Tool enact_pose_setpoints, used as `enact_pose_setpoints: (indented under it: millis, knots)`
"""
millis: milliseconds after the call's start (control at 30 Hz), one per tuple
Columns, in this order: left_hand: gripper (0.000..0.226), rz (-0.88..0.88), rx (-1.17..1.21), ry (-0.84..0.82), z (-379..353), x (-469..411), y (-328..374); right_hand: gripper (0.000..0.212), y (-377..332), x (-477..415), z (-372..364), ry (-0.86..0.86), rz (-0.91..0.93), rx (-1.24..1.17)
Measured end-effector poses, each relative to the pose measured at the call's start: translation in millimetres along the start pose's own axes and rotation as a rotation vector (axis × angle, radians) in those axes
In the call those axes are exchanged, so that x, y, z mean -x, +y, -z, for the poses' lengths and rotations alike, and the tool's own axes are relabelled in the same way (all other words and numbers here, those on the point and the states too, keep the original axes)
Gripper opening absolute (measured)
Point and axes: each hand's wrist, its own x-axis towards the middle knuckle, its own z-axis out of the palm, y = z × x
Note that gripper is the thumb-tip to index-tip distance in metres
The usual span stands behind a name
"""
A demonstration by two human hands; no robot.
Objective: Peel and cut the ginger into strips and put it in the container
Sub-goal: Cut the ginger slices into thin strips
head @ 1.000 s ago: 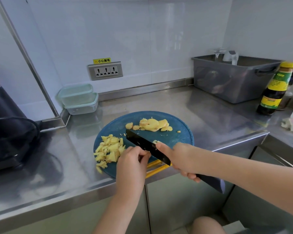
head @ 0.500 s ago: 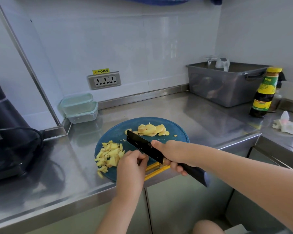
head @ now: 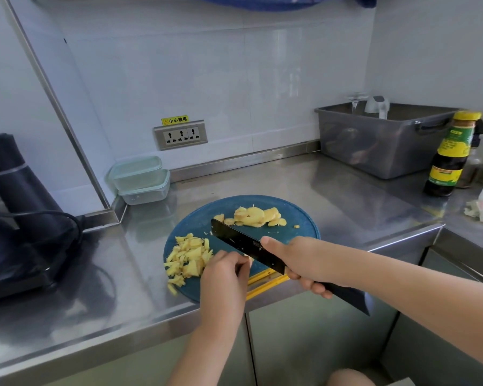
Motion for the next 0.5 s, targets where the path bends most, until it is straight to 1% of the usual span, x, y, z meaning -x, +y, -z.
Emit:
enact_pose_setpoints:
  millis: [100, 233, 300, 400, 433, 500]
  knots:
    - [0.003, -0.004, 0.003, 0.004, -0.1, -0.3, 0.4, 0.073, -2.0, -2.7, -0.9, -0.002, -0.036, 0.03]
    - [0.004, -0.004, 0.006, 0.005, 0.5, 0.3, -0.3, 0.072, -6.0, -1.5, 1.1, -0.102, -0.053, 0.037]
    - [0.005, 0.004, 0.01, 0.001, 0.2, -1.2, 0.0, 0.069, -3.1, -0.7, 2.0, -0.131, -0.032, 0.016]
    - [0.003, 0.004, 0.003, -0.008, 1.1, -4.6, 3.0, 0.062, 9.9, -2.3, 3.3, -0.031, 0.098, -0.107]
    - [0.004, -0.006, -0.012, -0.011, 0.9, -5.4, 3.5, 0.061, 10.3, -3.0, 3.2, -0.016, 0.114, -0.123]
    - [0.005, -0.033, -0.042, -0.016, 0.9, -6.4, 3.0, 0.067, 4.7, -3.6, 0.4, -0.077, 0.012, -0.037]
